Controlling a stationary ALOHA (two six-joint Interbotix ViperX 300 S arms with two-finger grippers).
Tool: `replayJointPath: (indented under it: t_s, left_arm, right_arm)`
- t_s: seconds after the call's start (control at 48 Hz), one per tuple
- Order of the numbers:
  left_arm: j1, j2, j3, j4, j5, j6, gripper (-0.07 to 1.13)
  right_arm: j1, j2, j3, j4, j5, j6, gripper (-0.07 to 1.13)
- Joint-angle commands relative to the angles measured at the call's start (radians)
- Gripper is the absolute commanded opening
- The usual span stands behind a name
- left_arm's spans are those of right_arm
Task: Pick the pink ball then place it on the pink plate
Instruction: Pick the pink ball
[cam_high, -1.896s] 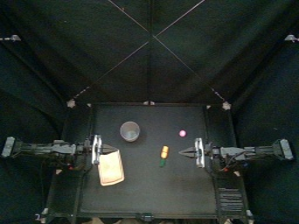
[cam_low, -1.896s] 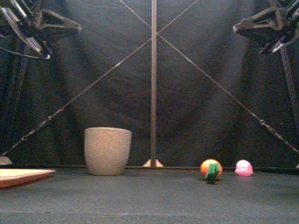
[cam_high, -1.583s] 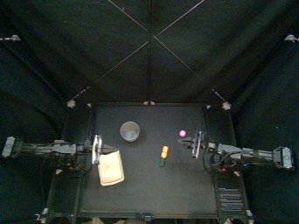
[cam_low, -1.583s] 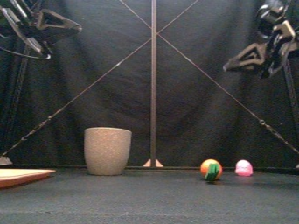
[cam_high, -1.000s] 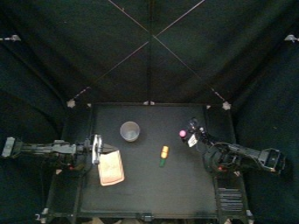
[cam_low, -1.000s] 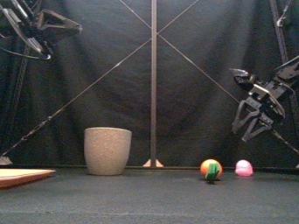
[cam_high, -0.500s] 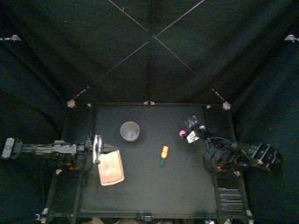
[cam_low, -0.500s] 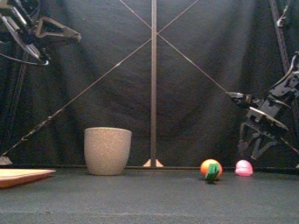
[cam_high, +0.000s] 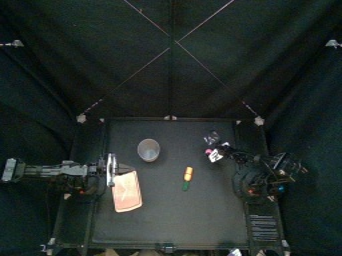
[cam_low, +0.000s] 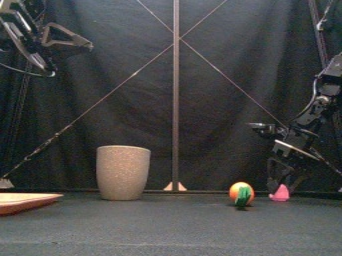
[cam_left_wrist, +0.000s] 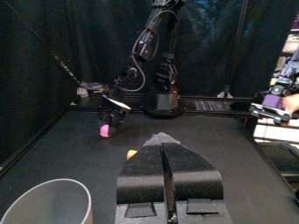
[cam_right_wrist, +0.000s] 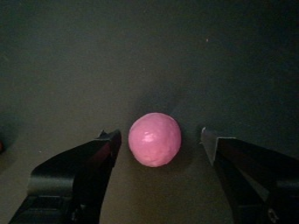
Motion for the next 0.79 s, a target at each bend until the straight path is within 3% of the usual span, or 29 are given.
replayJointPath:
  t_s: [0.021,0.479,0.792]
  left_arm:
    - [0.005,0.005,-0.014,0.0,-0.009,0.002,-0.02]
    - [0.005,0.005,-0.006,0.0,-0.009,0.0,-0.02]
    - [0.005,0.005,-0.002,0.0,-0.009,0.0,-0.02]
  right_arm:
    - [0.012,0.011,-0.02,0.003,0.008,0.002,1.05]
    - [0.037,0.017,-0.046,0.003,0.002,0.002,1.03]
    - [0.038,0.017,-0.044,-0.005,0.012,-0.002,0.72]
